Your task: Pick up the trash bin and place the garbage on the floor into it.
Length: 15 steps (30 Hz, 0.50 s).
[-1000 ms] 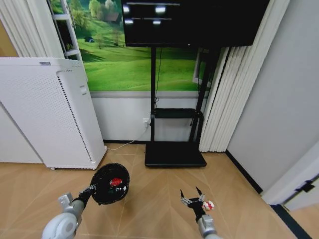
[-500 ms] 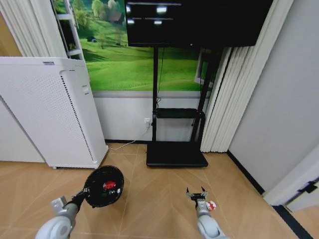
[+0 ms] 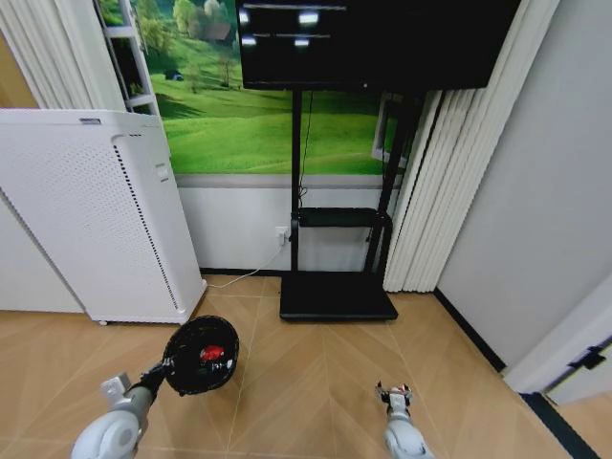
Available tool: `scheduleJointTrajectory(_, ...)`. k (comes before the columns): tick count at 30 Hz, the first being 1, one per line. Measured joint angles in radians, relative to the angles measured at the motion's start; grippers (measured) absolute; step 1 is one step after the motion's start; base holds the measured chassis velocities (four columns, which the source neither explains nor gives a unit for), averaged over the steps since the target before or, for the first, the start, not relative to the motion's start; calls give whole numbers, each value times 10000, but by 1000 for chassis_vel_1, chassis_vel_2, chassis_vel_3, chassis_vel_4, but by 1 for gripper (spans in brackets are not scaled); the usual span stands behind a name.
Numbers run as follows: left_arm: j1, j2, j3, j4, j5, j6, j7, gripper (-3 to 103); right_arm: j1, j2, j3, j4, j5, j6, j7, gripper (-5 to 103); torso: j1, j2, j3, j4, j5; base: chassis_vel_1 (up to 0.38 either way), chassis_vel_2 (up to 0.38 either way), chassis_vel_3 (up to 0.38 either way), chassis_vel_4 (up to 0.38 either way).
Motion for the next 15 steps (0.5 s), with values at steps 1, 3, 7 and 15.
scheduleJointTrajectory(1, -12, 25, -4, 16, -3, -5, -36, 4, 157, 41, 0, -238, 26, 0, -5, 89, 0, 0, 0, 0, -1, 0, 0, 0, 0)
scheduleJointTrajectory(3, -16, 53, -16, 18, -16, -6, -44, 4, 349, 73, -3, -496, 32, -1, -6, 89, 0, 0, 0, 2, -1, 0, 0, 0, 0)
scheduleJointTrajectory(7, -18, 73, -19, 19, -26, -8, -49, 4, 639, 110, -26, -923, 27, -17, -6, 89, 0, 0, 0, 2, 0, 0, 0, 0, 0)
scheduleJointTrajectory(15, -36, 22, 44, 35, 18, -27, -53, 4, 1287, 118, 76, -1889, -12, -12, 155, 89, 0, 0, 0, 2, -2, 0, 0, 0, 0)
